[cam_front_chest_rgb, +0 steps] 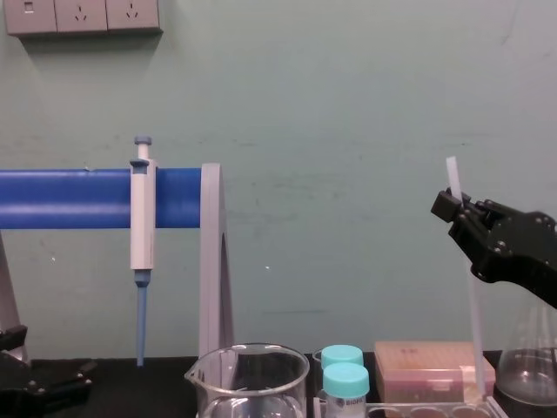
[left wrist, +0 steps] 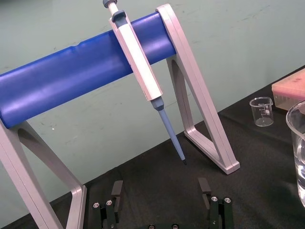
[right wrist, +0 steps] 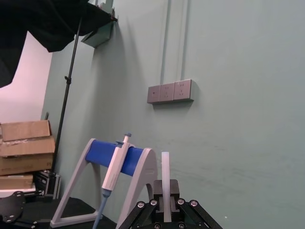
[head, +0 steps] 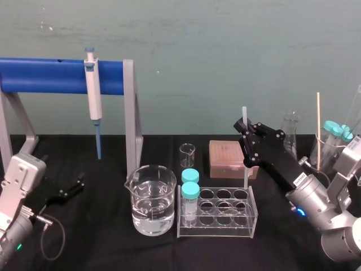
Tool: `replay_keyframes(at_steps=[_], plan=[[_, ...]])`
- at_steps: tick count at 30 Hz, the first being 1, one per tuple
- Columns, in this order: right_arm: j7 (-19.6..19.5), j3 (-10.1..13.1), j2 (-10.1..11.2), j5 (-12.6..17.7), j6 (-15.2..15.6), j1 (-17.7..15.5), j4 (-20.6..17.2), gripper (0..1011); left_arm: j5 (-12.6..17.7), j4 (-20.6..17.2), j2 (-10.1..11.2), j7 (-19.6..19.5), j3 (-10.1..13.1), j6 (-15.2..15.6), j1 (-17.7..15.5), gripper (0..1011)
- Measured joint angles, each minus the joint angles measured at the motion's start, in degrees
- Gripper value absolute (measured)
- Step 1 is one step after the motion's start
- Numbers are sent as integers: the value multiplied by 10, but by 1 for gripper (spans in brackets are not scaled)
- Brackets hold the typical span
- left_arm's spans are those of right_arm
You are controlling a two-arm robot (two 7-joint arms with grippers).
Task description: Pick up the stirring rod with one hand, then place it down.
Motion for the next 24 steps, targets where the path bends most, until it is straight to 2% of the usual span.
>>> replay_keyframes(at_steps=[12,24], plan=[[29,-9,-4,24,14,14,30,72,0,0,0,0,0,0,0,1000],[38,-14,-8,35,31,26,63,72,0,0,0,0,0,0,0,1000]])
